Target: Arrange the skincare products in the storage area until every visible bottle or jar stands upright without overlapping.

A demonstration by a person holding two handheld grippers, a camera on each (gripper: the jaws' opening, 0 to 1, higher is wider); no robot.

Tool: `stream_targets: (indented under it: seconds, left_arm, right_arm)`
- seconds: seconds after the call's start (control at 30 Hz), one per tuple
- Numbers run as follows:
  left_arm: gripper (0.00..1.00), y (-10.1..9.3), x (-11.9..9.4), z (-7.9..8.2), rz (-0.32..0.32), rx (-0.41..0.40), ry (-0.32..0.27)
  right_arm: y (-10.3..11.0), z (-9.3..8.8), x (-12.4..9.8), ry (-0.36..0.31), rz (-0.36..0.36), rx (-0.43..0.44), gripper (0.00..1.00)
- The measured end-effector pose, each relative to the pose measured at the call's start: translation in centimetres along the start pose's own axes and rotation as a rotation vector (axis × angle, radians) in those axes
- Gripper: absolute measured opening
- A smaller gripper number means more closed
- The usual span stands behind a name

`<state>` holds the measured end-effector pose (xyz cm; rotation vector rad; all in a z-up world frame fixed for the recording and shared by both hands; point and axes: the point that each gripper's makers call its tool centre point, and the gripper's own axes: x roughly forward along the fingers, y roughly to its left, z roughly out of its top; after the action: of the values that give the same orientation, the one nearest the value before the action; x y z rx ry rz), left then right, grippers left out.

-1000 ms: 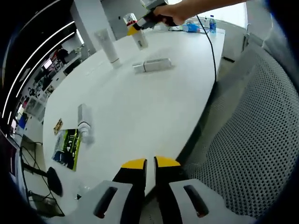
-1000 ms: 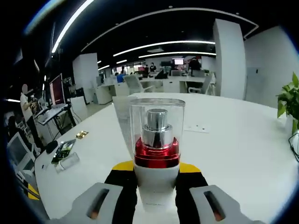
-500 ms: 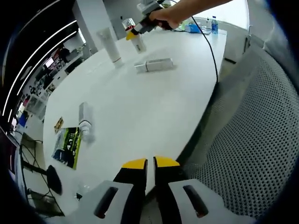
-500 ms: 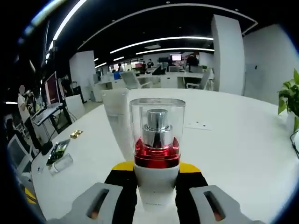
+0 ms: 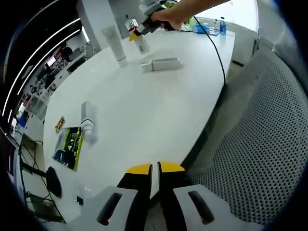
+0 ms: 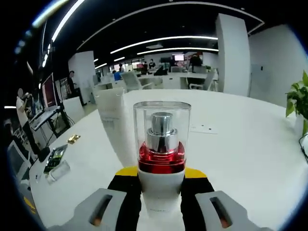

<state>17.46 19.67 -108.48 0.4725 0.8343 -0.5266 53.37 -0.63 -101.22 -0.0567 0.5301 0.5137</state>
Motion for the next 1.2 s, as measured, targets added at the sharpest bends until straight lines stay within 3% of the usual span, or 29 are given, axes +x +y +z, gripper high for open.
stream_targets:
  seconds: [0.7,1.2]
  left_arm:
    - [0.0,0.3,0.0,-0.4,0.011,-0.009,0.002]
    - [0.0,0.5,0.0,-0.5,0.016,-0.017,0.01]
  right_arm:
    - [-0.2,-0.3,0.6,0.018,-0.014,-0.023,0.24]
    - [-0.7,-0.4,2.4,0.013,-0.006,-0.021,0.24]
